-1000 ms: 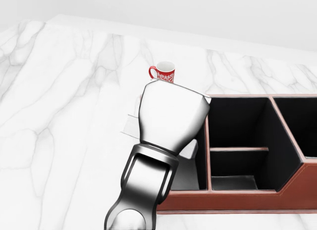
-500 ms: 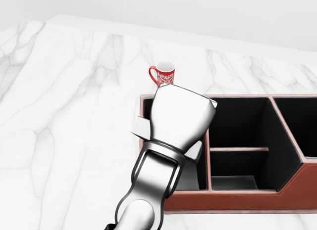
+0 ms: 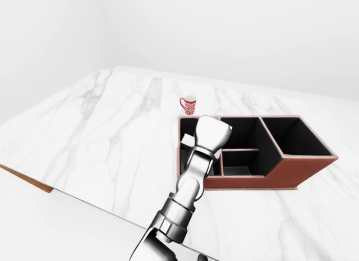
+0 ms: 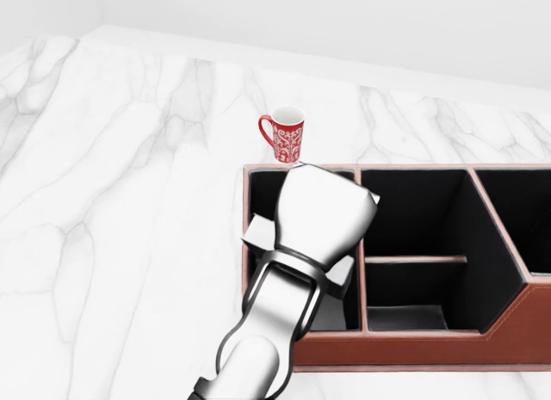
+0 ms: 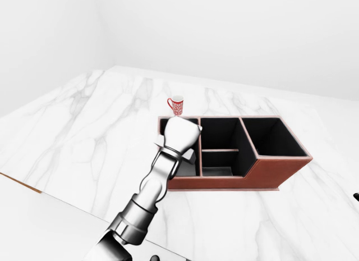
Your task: Pick up the book and place it in the left compartment of the caddy.
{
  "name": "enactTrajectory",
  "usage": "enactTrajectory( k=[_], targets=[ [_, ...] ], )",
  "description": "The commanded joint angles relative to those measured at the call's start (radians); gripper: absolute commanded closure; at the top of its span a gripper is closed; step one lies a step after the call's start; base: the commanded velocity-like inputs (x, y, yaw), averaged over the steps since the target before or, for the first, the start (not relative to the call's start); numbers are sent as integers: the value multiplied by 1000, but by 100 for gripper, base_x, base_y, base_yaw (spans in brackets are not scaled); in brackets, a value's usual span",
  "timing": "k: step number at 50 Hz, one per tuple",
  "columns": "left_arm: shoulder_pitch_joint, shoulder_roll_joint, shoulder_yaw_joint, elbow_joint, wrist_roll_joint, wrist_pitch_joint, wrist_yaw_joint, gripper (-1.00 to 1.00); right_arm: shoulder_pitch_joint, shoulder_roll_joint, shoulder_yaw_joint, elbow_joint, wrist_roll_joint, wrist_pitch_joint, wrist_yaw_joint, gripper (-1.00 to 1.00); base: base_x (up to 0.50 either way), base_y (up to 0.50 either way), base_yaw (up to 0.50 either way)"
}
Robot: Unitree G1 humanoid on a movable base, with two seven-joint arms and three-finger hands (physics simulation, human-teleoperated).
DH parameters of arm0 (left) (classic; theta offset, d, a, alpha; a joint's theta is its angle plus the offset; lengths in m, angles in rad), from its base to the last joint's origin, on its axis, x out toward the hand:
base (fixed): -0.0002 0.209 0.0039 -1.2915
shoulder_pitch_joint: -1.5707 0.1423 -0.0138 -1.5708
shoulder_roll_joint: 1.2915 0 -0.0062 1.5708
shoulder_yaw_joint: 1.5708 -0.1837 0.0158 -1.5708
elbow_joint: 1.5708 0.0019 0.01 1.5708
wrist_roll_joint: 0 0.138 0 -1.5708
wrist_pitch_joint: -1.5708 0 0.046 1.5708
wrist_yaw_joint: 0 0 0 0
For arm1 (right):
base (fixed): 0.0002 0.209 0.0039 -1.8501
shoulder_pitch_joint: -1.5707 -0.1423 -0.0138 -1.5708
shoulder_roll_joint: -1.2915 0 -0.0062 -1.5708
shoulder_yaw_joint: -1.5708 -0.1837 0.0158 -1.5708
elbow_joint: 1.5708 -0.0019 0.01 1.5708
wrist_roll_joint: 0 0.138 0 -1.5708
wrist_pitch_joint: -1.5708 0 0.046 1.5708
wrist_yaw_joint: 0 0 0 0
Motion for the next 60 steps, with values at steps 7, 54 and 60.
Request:
enactTrajectory(
  k=[7, 54, 60],
  targets=[
    [-92, 0, 26, 177, -25, 0, 87, 100, 3, 4, -2, -3, -2, 0, 3, -100, 0, 0, 0],
    [-308, 11, 67, 730, -188, 0, 329, 100, 0, 0, 3, 0, -2, 0, -1, -100, 0, 0, 0],
    [-331, 18, 74, 810, -205, 0, 371, 100, 1, 0, 0, -4, -1, 0, -1, -100, 0, 0, 0]
  ],
)
